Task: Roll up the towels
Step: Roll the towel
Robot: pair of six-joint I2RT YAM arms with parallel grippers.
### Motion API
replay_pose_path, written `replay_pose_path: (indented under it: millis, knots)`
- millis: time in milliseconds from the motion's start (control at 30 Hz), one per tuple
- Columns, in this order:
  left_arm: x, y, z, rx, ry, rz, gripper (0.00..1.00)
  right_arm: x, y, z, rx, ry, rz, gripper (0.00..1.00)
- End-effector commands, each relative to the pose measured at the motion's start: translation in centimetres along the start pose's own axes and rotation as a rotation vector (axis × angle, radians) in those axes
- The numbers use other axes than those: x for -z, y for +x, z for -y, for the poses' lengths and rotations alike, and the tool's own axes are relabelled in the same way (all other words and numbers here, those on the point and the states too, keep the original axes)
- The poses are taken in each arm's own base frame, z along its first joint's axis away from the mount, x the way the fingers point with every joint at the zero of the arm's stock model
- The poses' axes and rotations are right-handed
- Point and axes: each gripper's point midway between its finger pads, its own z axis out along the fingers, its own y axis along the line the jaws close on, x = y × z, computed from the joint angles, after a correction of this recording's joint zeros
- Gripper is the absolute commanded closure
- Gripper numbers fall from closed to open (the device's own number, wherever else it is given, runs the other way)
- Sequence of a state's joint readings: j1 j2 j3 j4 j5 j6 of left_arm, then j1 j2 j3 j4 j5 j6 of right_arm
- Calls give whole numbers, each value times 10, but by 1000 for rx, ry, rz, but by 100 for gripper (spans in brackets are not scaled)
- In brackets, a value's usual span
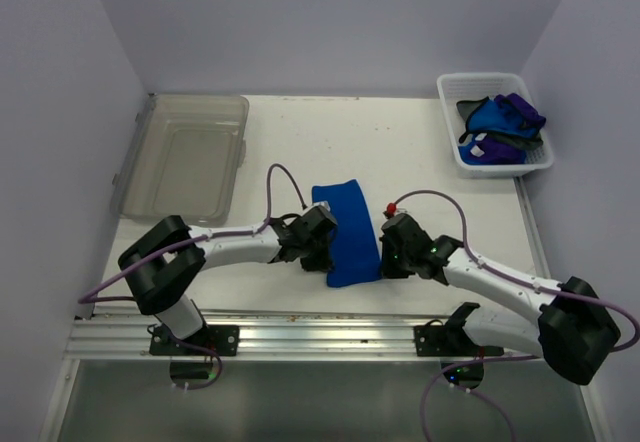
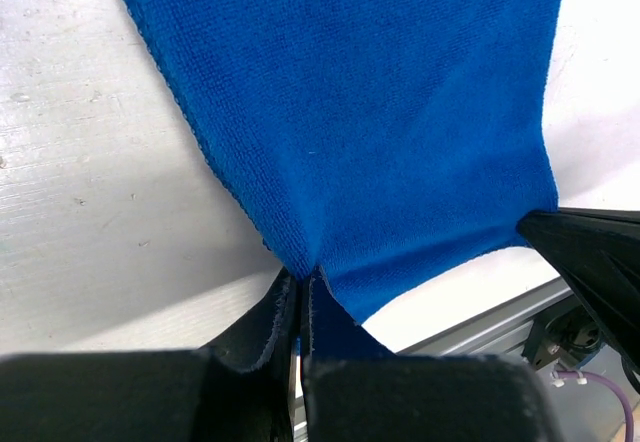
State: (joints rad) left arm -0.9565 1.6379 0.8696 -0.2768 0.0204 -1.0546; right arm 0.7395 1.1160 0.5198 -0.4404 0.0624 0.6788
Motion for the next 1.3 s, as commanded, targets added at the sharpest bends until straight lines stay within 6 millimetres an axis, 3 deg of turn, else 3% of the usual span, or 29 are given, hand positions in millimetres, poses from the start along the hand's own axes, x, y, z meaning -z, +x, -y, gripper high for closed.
replay_pose_path:
  millis: [0,300,667,1000,1267]
  knots:
    - [12,-10,10,-19,2,29,100,15,-24,-12,5,-15,68,100]
    - [17,-15,19,-15,53,-8,100,22,-55,-26,30,-15,128,100]
    - [17,-31,26,43,169,-60,100,6,-81,-33,31,-20,127,100]
    - [12,-38,24,52,162,-89,100,-2,-111,-39,11,-54,139,100]
    - [13,-38,24,70,172,-107,100,-18,-116,-45,15,-59,105,100]
